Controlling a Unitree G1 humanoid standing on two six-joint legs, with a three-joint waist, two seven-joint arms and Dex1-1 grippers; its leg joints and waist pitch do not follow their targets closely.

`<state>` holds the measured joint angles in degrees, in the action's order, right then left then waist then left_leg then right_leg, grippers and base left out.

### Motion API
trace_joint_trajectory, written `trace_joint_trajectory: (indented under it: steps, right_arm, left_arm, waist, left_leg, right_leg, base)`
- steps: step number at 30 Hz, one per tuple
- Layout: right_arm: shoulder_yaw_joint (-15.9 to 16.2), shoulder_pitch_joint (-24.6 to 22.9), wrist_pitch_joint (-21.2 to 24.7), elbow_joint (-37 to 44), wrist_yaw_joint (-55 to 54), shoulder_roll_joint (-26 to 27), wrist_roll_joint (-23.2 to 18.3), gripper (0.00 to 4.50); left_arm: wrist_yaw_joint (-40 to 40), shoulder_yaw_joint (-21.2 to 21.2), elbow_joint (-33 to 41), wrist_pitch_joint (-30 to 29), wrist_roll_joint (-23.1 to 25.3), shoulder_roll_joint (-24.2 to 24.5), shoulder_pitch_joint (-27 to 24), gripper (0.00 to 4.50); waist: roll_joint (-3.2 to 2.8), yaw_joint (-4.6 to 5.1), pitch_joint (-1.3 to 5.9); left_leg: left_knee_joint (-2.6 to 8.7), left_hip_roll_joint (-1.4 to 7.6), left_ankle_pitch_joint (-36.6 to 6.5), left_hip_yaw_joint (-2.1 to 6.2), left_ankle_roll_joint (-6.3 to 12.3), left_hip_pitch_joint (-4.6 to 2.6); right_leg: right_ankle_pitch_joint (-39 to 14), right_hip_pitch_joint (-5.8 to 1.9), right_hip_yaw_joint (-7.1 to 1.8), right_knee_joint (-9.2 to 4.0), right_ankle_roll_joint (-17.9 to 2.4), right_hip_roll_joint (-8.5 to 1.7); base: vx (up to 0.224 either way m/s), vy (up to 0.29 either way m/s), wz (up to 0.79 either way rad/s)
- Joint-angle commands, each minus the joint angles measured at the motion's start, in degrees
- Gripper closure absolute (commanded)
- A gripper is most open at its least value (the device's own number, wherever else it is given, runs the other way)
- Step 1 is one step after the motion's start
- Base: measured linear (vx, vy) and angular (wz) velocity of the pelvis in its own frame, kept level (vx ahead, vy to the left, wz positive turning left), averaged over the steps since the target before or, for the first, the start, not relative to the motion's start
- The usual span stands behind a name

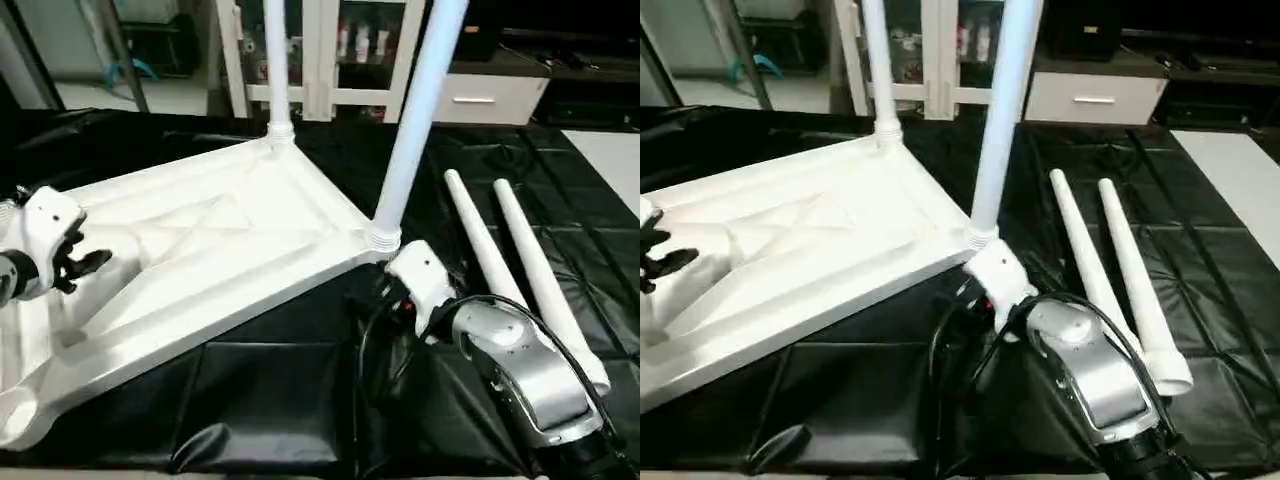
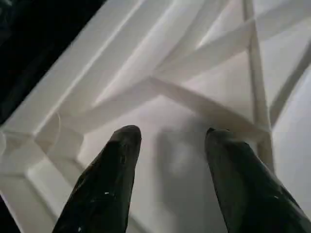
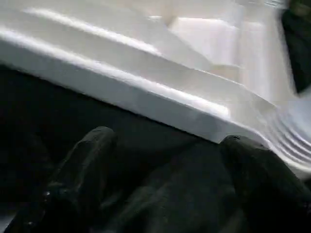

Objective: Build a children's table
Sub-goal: Rotate leg to tighten, then rotate table base

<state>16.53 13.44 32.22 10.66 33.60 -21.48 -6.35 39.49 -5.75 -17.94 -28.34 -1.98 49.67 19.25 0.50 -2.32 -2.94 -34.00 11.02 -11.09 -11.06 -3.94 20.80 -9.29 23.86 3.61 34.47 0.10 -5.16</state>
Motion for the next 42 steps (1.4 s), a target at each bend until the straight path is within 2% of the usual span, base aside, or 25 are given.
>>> trace_joint_trajectory:
  steps: [1, 4, 9, 14, 16, 17, 18, 20, 21, 23, 27, 29, 32, 33, 34, 37, 38, 39, 41, 42]
  right_arm:
    - [0.30, 0.27, -0.52, 1.84, 1.23, -1.03, 0.31, 0.62]
    - [0.12, 0.49, -0.50, 2.19, 1.23, -1.28, 0.46, 0.62]
    - [0.48, 0.80, -1.26, 2.28, 1.68, -1.94, 1.02, 0.62]
    - [0.52, 1.14, -1.91, 2.07, 1.86, -2.07, 1.27, 0.62]
    - [0.56, 1.41, -2.21, 1.77, 1.76, -1.91, 1.42, 0.62]
    - [0.59, 1.59, -2.50, 1.52, 1.72, -1.83, 1.62, 0.62]
    - [0.58, 1.63, -2.62, 1.41, 1.70, -1.79, 1.68, 0.62]
    - [0.45, 1.78, -2.81, 1.31, 1.39, -1.67, 1.80, 0.62]
    - [0.45, 1.78, -2.81, 1.31, 1.39, -1.67, 1.80, 0.62]
    - [0.27, 1.84, -2.98, 1.22, 1.16, -1.59, 1.82, 0.62]
    - [0.06, 1.86, -3.21, 1.09, 0.53, -1.41, 2.18, 0.62]
    - [-0.09, 1.92, -3.14, 1.16, 0.47, -1.30, 2.31, 0.62]
    - [-0.15, 1.99, -3.12, 1.14, 0.47, -1.25, 2.38, 0.62]
    - [-0.29, 2.07, -3.14, 1.12, 0.42, -1.23, 2.58, 0.62]
    - [-0.29, 2.07, -3.14, 1.12, 0.42, -1.23, 2.58, 0.62]
    - [-0.17, 2.29, -3.02, 1.06, 0.16, -1.03, 2.66, 0.62]
    - [-0.17, 2.29, -3.02, 1.06, 0.16, -1.03, 2.66, 0.62]
    - [-0.09, 2.36, -2.97, 1.04, 0.08, -0.87, 2.64, 0.62]
    - [0.14, 2.48, -2.88, 1.10, -0.09, -0.59, 2.77, 0.62]
    - [0.21, 2.49, -2.76, 1.25, -0.19, -0.42, 2.79, 0.62]
  left_arm:
    - [-1.04, 1.12, -0.46, -0.07, 1.82, 0.29, 0.06, 2.02]
    - [-2.49, 3.26, -2.92, 2.42, 3.89, 1.78, -0.04, 2.02]
    - [-1.34, 5.57, -3.31, 3.14, 5.98, 2.36, -1.29, 2.02]
    - [0.14, 9.17, -4.46, 4.61, 7.32, -0.63, 0.26, 2.02]
    - [0.37, 10.90, -5.56, 5.37, 7.56, -2.48, 1.93, 2.02]
    - [0.61, 11.91, -6.21, 5.75, 7.63, -3.98, 3.09, 2.02]
    - [0.73, 12.29, -6.38, 5.87, 7.59, -4.72, 3.59, 2.02]
    - [0.76, 12.76, -7.51, 6.13, 6.88, -7.88, 5.82, 2.02]
    - [0.76, 12.76, -7.51, 6.13, 6.88, -7.88, 5.82, 2.02]
    - [0.42, 13.29, -9.13, 6.55, 6.32, -11.33, 8.28, 2.02]
    - [-1.73, 15.51, -16.54, 9.90, 7.49, -18.39, 14.01, 2.02]
    - [-2.96, 15.92, -20.22, 10.95, 8.05, -21.00, 16.45, 2.02]
    - [-3.46, 15.99, -21.78, 11.33, 8.31, -22.03, 17.51, 2.02]
    - [-5.56, 15.96, -26.10, 12.93, 9.15, -24.73, 20.67, 2.02]
    - [-5.56, 15.96, -26.10, 12.93, 9.15, -24.73, 20.67, 2.02]
    - [-10.71, 14.92, -33.75, 16.23, 9.59, -28.68, 26.07, 2.02]
    - [-10.71, 14.92, -33.75, 16.23, 9.59, -28.68, 26.07, 2.02]
    - [-12.39, 14.39, -35.92, 17.76, 9.38, -29.57, 27.43, 2.02]
    - [-15.05, 12.87, -38.26, 22.57, 8.20, -31.28, 29.32, 2.02]
    - [-14.72, 11.97, -37.81, 24.24, 7.03, -31.89, 29.57, 2.02]
  waist:
    - [-0.82, 0.05, 3.34]
    - [-0.73, 0.12, 3.39]
    - [-0.64, 0.30, 3.54]
    - [-0.43, 0.11, 3.46]
    - [-0.45, 0.08, 3.42]
    - [-0.48, 0.00, 3.41]
    - [-0.65, -0.11, 3.43]
    - [-0.45, -0.24, 3.45]
    - [-0.55, -0.43, 3.46]
    - [-0.51, -0.78, 3.59]
    - [-0.57, -1.03, 3.70]
    - [-0.48, -1.01, 3.69]
    - [-0.19, -0.73, 3.92]
    - [-0.15, -0.45, 3.89]
    - [-0.08, -0.47, 4.03]
    - [0.00, -0.69, 4.01]
    - [0.08, -0.85, 4.08]
    - [0.10, -0.78, 4.02]
    - [0.15, -0.79, 4.14]
    - [-0.17, -0.84, 4.05]
  left_leg:
    - [4.55, 1.86, -14.86, 1.00, -1.50, -1.06]
    - [4.54, 1.73, -15.77, 1.08, -1.62, -1.07]
    - [4.59, 1.86, -15.88, 1.14, -1.77, -1.12]
    - [4.62, 1.83, -17.25, 1.10, -1.89, -1.34]
    - [4.68, 1.84, -18.10, 1.16, -2.21, -1.27]
    - [4.68, 1.74, -18.56, 1.13, -2.32, -1.46]
    - [4.66, 1.82, -18.85, 1.23, -2.55, -1.60]
    - [4.64, 1.80, -19.15, 1.20, -2.67, -1.61]
    - [4.61, 1.83, -19.10, 1.20, -2.73, -1.67]
    - [4.52, 1.77, -18.48, 1.13, -2.68, -1.70]
    - [4.36, 1.69, -18.61, 1.11, -2.62, -1.75]
    - [4.45, 1.69, -18.91, 1.30, -2.48, -1.44]
    - [4.38, 1.71, -16.78, 1.43, -2.01, -0.98]
    - [4.25, 1.50, -16.29, 1.29, -1.60, -0.88]
    - [4.12, 1.44, -15.84, 1.26, -1.51, -0.97]
    - [4.00, 1.60, -15.01, 1.24, -0.64, -1.05]
    - [3.99, 1.63, -14.57, 1.27, -0.46, -1.01]
    - [4.08, 1.70, -14.08, 1.34, -0.30, -0.77]
    - [3.91, 1.64, -13.82, 1.27, 0.05, -0.91]
    - [3.92, 1.57, -13.89, 1.29, 0.14, -0.82]
  right_leg:
    - [-13.86, -2.39, -2.72, -3.48, -9.96, -2.27]
    - [-14.62, -2.30, -2.70, -3.63, -9.69, -2.26]
    - [-13.27, -2.33, -2.69, -3.50, -9.83, -2.26]
    - [-14.49, -2.14, -2.69, -3.75, -10.09, -2.27]
    - [-15.34, -2.25, -2.70, -3.85, -9.85, -2.30]
    - [-16.26, -2.13, -2.69, -3.98, -9.56, -2.28]
    - [-16.35, -2.11, -2.70, -3.96, -9.63, -2.39]
    - [-16.87, -2.20, -2.72, -4.06, -9.57, -2.44]
    - [-16.69, -2.16, -2.74, -4.11, -9.63, -2.48]
    - [-15.76, -2.21, -2.72, -4.08, -9.78, -2.43]
    - [-15.15, -2.31, -2.67, -4.14, -9.89, -2.44]
    - [-16.38, -2.64, -2.61, -4.30, -9.34, -2.56]
    - [-14.69, -3.07, -2.57, -4.04, -9.19, -2.72]
    - [-14.31, -3.04, -2.53, -4.16, -9.16, -2.44]
    - [-13.76, -3.07, -2.54, -4.09, -9.23, -2.46]
    - [-12.83, -3.11, -2.51, -4.11, -10.17, -2.57]
    - [-12.49, -3.23, -2.50, -4.08, -10.22, -2.65]
    - [-11.91, -3.32, -2.45, -4.03, -10.43, -2.63]
    - [-10.73, -3.32, -2.45, -4.02, -10.82, -2.60]
    - [-10.94, -3.34, -2.42, -4.09, -10.98, -2.65]
  base:
    - [0.000, 0.000, 0.00]
    - [0.000, 0.000, 0.00]
    - [0.000, 0.000, 0.00]
    - [0.000, 0.000, 0.00]
    - [0.000, 0.000, 0.00]
    - [0.000, 0.000, 0.00]
    - [0.000, 0.000, 0.00]
    - [0.000, 0.000, 0.00]
    - [0.000, 0.000, 0.00]
    - [0.000, 0.000, 0.00]
    - [0.000, 0.000, 0.00]
    - [0.000, 0.000, 0.00]
    - [0.000, 0.000, 0.00]
    - [0.000, 0.000, 0.00]
    - [0.000, 0.000, 0.00]
    - [0.000, 0.000, 0.00]
    - [0.000, 0.000, 0.00]
    - [0.000, 0.000, 0.00]
    - [0.000, 0.000, 0.00]
    - [0.000, 0.000, 0.00]
